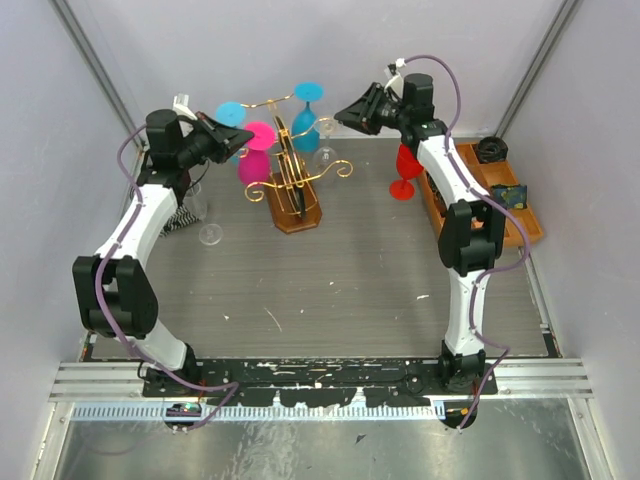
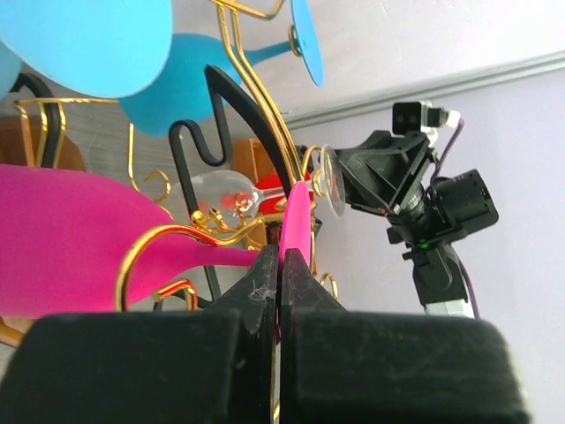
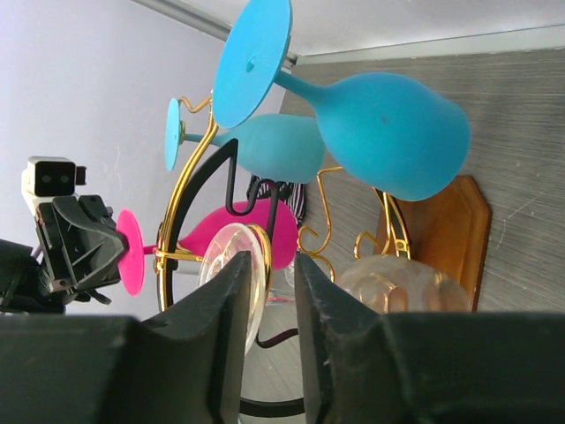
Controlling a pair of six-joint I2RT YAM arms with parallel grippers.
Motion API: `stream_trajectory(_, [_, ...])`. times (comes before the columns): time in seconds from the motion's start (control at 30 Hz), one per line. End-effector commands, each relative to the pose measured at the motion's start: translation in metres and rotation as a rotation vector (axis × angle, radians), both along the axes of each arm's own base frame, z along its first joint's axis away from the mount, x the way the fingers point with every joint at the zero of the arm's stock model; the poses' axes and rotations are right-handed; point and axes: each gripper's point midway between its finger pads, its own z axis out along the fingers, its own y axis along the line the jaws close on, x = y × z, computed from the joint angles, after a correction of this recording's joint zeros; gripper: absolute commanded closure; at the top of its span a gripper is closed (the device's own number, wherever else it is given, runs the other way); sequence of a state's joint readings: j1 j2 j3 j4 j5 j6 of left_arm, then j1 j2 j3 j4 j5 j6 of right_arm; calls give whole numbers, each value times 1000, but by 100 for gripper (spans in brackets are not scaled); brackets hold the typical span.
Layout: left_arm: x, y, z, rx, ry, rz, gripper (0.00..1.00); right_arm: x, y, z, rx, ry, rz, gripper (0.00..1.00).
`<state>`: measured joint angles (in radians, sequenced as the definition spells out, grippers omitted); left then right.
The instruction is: Take the wine glass off the wine glass rack
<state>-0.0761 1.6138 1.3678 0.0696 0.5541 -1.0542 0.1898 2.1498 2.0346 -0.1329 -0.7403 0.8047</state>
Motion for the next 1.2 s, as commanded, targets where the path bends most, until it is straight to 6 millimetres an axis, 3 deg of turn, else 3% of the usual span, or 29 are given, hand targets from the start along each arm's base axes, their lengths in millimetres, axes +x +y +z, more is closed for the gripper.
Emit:
stream_trajectory(0.0, [-8, -11, 28, -36, -98, -46, 100, -11, 16, 35, 43, -89, 74, 72])
stream_trajectory(0.17, [-30, -9, 31, -36, -99, -45, 100, -20, 18, 37, 60, -100, 99, 99])
stream_trajectory(0.3, [-49, -6, 35, -25, -93, -42, 100, -24, 15, 43, 64, -116, 91, 99])
stream_trajectory(0.57, [-77, 0, 31, 22, -72, -32, 100, -14, -4, 57, 85, -128, 32, 99])
stream_trajectory(0.83, [-89, 4, 25, 51, -47, -20, 100, -26, -23, 54, 74, -100, -4, 99])
stream_trajectory(0.97, [-93, 2, 20, 36, -27, -36, 100, -16, -39, 54, 86, -105, -49, 99])
stream_trajectory(1.17, [-117, 5, 28, 64, -57, -41, 100, 4, -37, 62, 128, -123, -66, 99])
